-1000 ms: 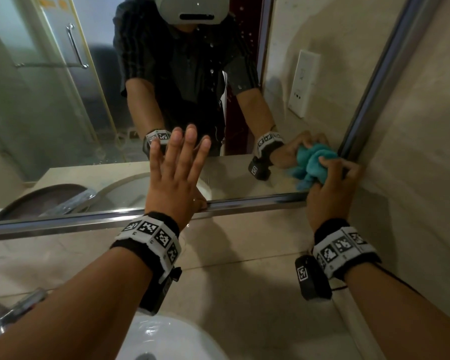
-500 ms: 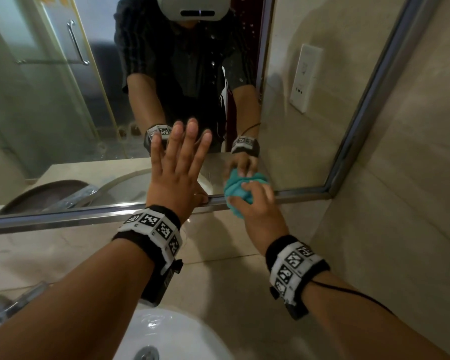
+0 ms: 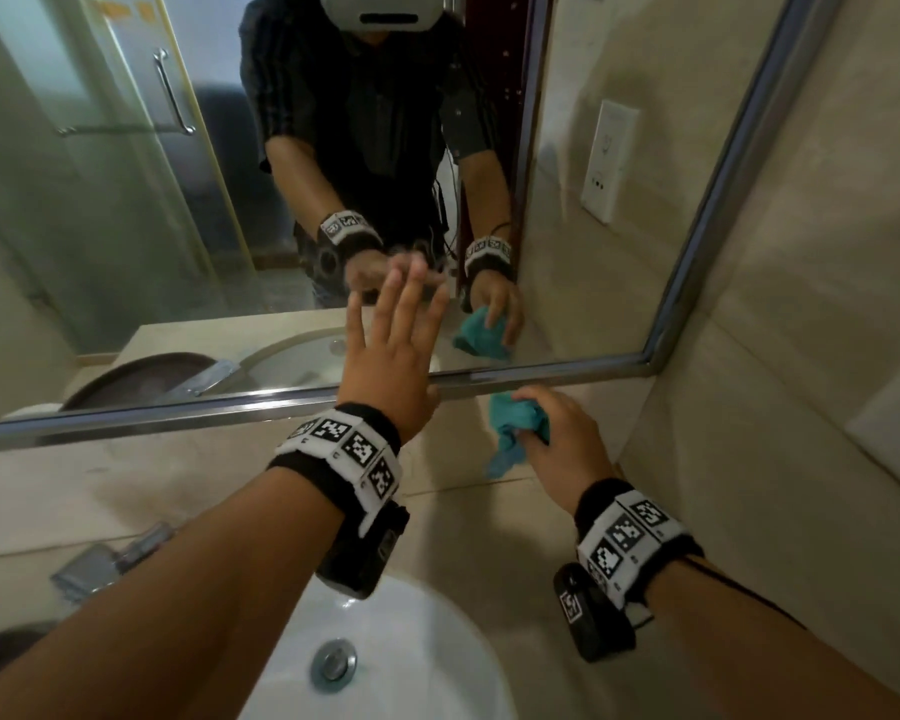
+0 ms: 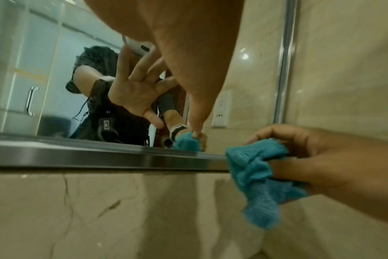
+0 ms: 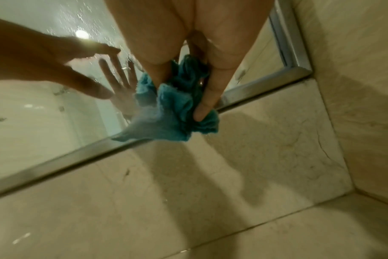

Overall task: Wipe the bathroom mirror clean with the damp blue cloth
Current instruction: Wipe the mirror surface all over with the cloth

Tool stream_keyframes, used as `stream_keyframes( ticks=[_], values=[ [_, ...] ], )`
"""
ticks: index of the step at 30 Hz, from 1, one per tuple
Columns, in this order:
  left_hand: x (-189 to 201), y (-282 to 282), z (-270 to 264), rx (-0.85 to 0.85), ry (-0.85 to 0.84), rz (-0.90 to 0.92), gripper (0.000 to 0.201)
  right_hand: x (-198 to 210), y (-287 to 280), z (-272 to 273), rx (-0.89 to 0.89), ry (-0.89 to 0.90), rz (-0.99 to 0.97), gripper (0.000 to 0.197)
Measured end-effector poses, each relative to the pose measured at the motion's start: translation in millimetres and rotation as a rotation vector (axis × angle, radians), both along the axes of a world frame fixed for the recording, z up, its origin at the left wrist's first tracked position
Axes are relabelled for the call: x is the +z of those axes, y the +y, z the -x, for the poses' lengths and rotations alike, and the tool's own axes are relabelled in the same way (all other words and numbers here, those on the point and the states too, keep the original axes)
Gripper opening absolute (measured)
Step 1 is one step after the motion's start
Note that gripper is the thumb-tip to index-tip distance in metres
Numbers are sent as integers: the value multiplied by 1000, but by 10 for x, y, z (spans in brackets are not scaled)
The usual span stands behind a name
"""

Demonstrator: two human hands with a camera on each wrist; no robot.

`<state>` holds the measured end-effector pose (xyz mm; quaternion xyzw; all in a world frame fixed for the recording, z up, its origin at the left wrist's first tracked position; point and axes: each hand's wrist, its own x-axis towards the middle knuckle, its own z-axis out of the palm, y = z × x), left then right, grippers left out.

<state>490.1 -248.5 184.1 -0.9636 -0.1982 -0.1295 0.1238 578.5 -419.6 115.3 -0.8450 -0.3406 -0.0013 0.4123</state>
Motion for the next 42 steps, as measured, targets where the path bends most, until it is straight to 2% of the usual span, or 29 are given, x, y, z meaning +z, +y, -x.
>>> stream_keyframes(
  ticks=[2, 6, 10, 14, 18, 23, 26, 29, 32, 35, 37, 39, 42],
  values=[
    [53, -66, 245, -49, 50, 214, 90, 170, -65, 220, -10, 131, -37, 28],
    [117, -208, 761, -129, -55, 883, 65, 470, -146, 626, -14, 251, -77, 13],
    [167, -311, 1060, -141, -20, 1129, 68, 657, -96, 993, 28, 238, -88, 1],
    [215, -321, 1248, -202, -117, 1143, 56, 714, -42, 1259, 33, 227, -151, 8],
    [136, -318, 1471, -186, -234, 1198, 49, 759, -24, 1440, 19, 153, -109, 20],
    [24, -200, 1711, -179, -274, 1211, 23, 789, -81, 1493, 2, 275, -154, 17],
    [5, -80, 1805, -171, -301, 1164, 7, 816, -96, 1495, -35, 264, -78, 20],
    [67, -36, 1881, -179, -294, 1154, 19, 894, -62, 1559, -26, 193, 15, 29],
    [164, -38, 1923, -220, -286, 1119, 17, 1038, 35, 1697, 153, 264, -41, 26],
    [223, -35, 1948, -239, -299, 1098, 18, 1070, 137, 1789, 291, 329, 29, 23],
    [255, -32, 1973, -249, -304, 1114, 18, 1032, 174, 1803, 327, 180, 112, 18],
    [300, -20, 2008, -255, -298, 1114, 20, 995, 182, 1783, 335, 81, 108, 9],
    [347, 29, 2042, -256, -251, 1137, 25, 985, 177, 1707, 306, 139, 34, 16]
  ],
)
